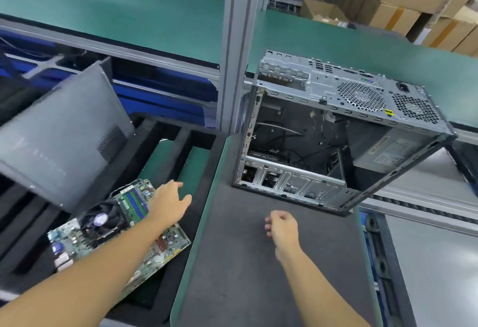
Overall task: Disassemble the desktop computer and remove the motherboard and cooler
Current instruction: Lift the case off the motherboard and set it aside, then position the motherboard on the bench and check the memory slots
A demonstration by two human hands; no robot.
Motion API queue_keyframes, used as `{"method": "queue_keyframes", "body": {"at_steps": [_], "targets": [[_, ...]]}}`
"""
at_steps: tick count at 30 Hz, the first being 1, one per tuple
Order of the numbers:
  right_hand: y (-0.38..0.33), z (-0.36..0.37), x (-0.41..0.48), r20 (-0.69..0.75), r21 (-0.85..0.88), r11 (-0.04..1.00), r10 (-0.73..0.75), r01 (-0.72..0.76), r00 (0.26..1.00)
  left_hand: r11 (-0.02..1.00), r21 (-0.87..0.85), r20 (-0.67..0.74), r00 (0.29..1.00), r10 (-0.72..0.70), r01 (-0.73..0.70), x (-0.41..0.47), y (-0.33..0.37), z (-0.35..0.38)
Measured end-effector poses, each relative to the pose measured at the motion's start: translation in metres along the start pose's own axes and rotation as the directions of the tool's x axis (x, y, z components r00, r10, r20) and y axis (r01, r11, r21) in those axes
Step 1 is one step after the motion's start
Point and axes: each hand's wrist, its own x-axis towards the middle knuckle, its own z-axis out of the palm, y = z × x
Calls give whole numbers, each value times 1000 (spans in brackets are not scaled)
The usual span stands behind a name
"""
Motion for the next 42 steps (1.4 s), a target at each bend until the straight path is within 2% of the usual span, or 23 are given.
{"method": "queue_keyframes", "body": {"at_steps": [3,5,8,10,11,12,14,17,21,27,31,37,39,42], "targets": [[-1,55,-22,264,-211,974,-24,82,964,998,52,-66,997,-44,47,-4,-54,-26],[-3,88,-35,372,-277,954,-4,115,928,998,53,-130,990,46,-39,-10,-81,-40],[0,130,-51,425,-261,961,29,92,905,961,158,-289,920,265,-227,-20,-106,-55],[3,152,-61,436,-262,963,60,63,898,950,178,-354,885,304,-255,-26,-119,-66],[5,162,-66,440,-266,962,74,52,895,955,195,-353,892,282,-224,-27,-128,-71],[8,171,-71,444,-269,962,90,37,891,960,222,-312,920,235,-170,-27,-138,-76],[14,186,-82,452,-274,962,117,12,885,945,314,-143,980,139,-88,-27,-162,-83],[19,200,-96,442,-353,932,90,81,892,899,425,51,995,91,-104,-25,-186,-85],[16,203,-109,380,-386,913,29,131,924,898,418,30,990,141,-141,-19,-188,-81],[6,189,-125,360,-358,921,-15,153,933,941,262,131,974,185,-214,-12,-182,-92],[0,178,-133,352,-359,902,-107,239,930,886,257,182,920,347,-385,-14,-156,-100],[-12,151,-135,394,-337,850,-264,406,880,698,241,305,736,605,-674,-22,-80,-102],[-15,133,-131,351,-367,817,-321,444,880,657,209,342,683,645,-725,-27,-53,-90],[-14,94,-125,282,-393,801,-361,451,889,633,165,370,642,671,-756,-33,-15,-61]]}}
